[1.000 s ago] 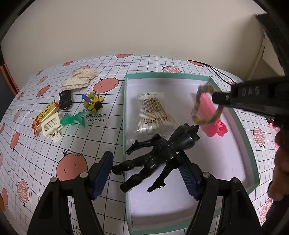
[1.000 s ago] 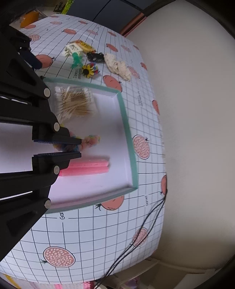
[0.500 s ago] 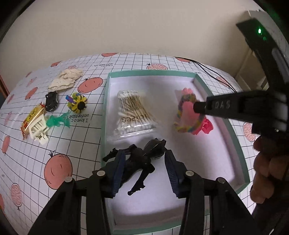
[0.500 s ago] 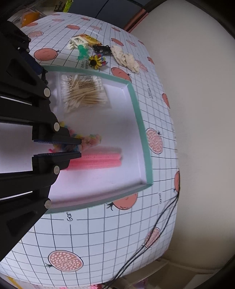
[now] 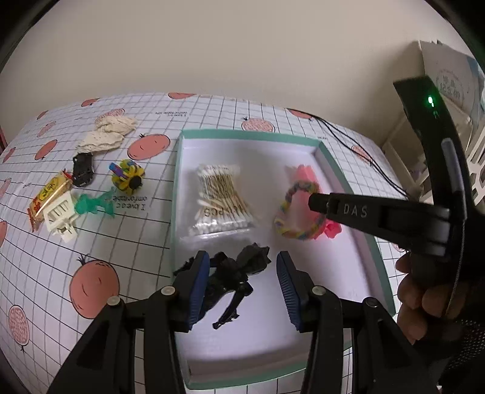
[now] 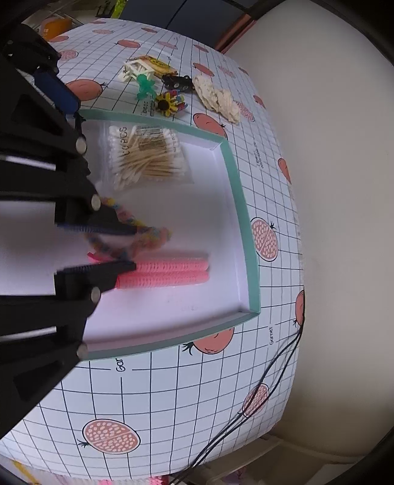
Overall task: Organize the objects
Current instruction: 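Lower and release the pipe-cleaner toy with the right tool while the left tool drops the figure, then withdraw both open tools from the tray toward the remaining items, then grasp the yellow snack packet with the left tool while the right tool grasps the colorful block toy, then lift and carry the snack packet and block toy over the green tray with both tools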
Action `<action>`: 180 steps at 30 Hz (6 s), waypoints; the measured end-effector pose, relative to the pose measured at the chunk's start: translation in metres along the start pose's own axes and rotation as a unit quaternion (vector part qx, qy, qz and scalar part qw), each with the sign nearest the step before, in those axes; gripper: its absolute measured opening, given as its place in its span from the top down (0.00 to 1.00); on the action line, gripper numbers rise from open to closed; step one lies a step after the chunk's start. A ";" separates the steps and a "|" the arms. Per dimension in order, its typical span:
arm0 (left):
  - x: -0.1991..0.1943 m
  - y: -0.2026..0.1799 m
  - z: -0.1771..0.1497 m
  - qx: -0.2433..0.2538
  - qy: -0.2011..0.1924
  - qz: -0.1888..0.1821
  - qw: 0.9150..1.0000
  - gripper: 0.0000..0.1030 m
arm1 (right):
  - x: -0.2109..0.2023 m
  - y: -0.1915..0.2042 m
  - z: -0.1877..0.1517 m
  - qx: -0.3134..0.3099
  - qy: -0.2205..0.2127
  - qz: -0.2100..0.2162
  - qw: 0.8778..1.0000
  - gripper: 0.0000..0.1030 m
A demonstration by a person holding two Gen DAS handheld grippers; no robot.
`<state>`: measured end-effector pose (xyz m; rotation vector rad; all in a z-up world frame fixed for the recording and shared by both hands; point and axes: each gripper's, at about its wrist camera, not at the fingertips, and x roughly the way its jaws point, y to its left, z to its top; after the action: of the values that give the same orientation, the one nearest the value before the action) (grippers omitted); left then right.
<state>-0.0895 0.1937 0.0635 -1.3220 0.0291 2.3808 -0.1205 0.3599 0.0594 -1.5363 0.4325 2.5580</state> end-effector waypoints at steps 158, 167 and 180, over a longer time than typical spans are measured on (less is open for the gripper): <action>0.008 0.267 0.041 -0.173 -0.023 0.111 0.978 0.61 | 0.066 0.204 0.023 -0.104 -0.018 0.061 0.993 0.59; -0.001 0.263 0.040 -0.191 -0.035 0.110 0.975 0.61 | 0.054 0.201 0.021 -0.108 -0.022 0.065 0.992 0.59; -0.014 0.241 0.042 -0.186 -0.055 0.111 0.975 0.61 | 0.029 0.181 0.022 -0.096 -0.038 0.061 0.993 0.59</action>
<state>-0.2048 -0.0225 0.0547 -1.4078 -0.3344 2.7444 -0.1985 0.1939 0.0758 -1.5089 0.2864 2.8135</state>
